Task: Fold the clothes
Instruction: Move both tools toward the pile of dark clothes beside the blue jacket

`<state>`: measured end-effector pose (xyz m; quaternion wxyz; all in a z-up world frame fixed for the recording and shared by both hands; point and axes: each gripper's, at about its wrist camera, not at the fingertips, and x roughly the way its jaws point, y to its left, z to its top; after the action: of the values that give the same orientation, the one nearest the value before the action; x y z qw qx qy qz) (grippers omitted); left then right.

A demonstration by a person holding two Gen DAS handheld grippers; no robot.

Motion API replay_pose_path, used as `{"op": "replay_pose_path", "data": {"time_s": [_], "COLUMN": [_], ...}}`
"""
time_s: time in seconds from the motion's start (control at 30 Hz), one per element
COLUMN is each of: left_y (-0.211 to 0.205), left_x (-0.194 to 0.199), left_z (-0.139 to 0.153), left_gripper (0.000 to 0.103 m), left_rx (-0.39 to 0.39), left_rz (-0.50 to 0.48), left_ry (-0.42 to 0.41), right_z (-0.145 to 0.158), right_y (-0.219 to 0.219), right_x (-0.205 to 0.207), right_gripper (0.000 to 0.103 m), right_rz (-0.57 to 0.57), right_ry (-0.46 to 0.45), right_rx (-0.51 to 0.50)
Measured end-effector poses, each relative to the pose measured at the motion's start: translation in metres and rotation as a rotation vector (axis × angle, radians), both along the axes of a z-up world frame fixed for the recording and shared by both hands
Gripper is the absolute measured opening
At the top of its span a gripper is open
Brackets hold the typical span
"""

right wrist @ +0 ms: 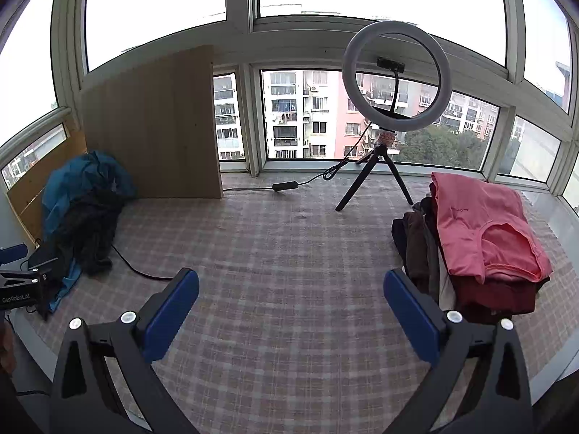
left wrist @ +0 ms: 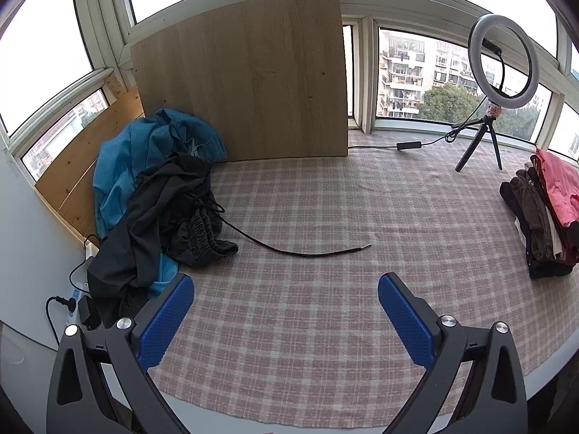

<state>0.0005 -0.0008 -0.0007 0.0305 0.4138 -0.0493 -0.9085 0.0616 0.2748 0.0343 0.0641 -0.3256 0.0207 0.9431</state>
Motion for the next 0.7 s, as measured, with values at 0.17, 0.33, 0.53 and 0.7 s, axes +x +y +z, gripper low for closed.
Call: {"op": "replay_pose_path", "data": {"time_s": [0.17, 0.33, 0.53, 0.7], "left_y": [-0.008, -0.014, -0.034, -0.057], "left_x": [0.004, 0.013, 0.017, 0.023], "left_z": [-0.007, -0.009, -0.006, 0.003], "left_gripper": [0.101, 0.093, 0.086, 0.086], "left_rx": [0.004, 0.016, 0.017, 0.086], "left_rz": [0.018, 0.082, 0.149, 0.21], "left_ry": [-0.072, -0.05, -0.053, -0.035], "right_z": [-0.005, -0.015, -0.019, -0.015], "right_y": [-0.025, -0.028, -0.045, -0.06], "right_x": [-0.005, -0.012, -0.025, -0.04], "right_gripper": [0.103, 0.103, 0.103, 0.103], "right_rz": [0.015, 0.053, 0.156, 0.221], "right_ry": [-0.031, -0.033, -0.043, -0.02], "right_rx": [-0.01, -0.043, -0.059, -0.066]}}
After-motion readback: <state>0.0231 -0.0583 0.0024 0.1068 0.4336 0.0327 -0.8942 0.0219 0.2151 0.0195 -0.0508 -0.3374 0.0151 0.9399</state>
